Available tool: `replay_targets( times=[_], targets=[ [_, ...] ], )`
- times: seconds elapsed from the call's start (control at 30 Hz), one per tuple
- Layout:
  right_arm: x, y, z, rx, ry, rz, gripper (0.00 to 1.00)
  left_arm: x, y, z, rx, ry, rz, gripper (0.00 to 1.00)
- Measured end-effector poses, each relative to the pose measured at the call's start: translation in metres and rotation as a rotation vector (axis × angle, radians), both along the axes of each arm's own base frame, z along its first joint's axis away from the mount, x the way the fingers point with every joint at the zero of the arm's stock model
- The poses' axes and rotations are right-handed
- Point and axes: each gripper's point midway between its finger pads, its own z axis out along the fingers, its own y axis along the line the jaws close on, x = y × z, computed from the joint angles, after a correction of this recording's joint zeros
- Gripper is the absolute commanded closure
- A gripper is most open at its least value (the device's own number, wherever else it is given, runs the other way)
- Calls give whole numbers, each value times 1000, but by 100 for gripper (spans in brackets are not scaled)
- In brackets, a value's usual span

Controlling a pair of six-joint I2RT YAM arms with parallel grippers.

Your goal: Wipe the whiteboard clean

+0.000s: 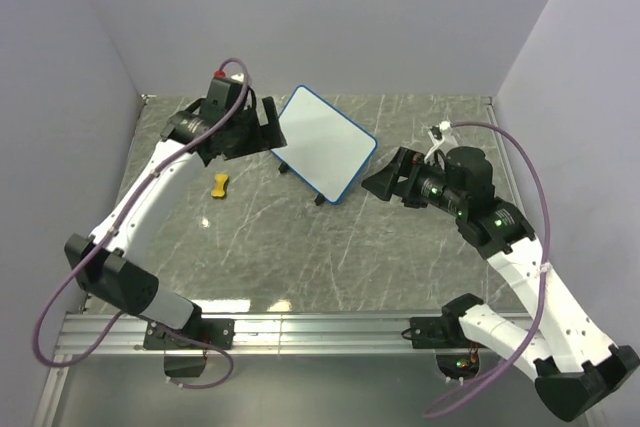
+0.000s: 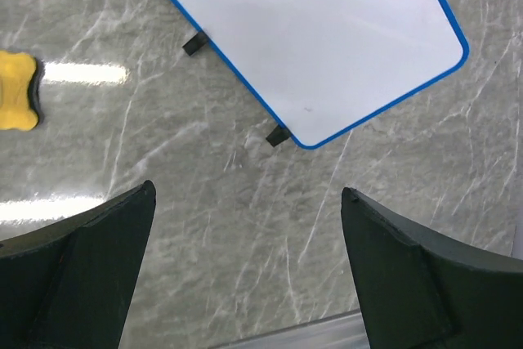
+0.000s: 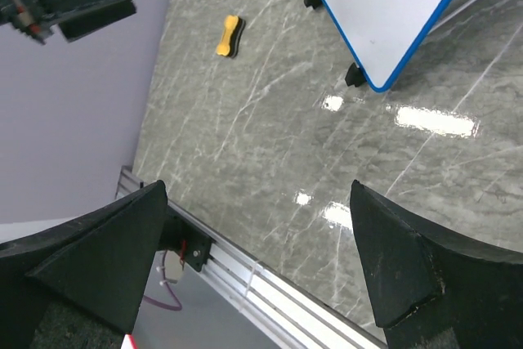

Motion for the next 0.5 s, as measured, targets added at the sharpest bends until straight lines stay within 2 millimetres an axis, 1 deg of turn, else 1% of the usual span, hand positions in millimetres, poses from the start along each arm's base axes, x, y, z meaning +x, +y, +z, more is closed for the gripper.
replay_targets(
  times=[0.13, 0.3, 0.4, 0.5],
  targets=[
    [-6, -5, 5, 10, -15, -15, 0, -20, 11, 19, -1, -18, 20, 1],
    [-15, -9, -2, 14, -4, -22, 0, -42, 23, 38, -12, -50, 36, 1],
    [-21, -12, -6, 16, 6, -24, 0, -54, 30, 45, -13, -69, 45, 1],
    [-25, -13, -6, 25, 3, -26, 0, -68, 35, 50, -11, -90, 44, 0]
  ],
)
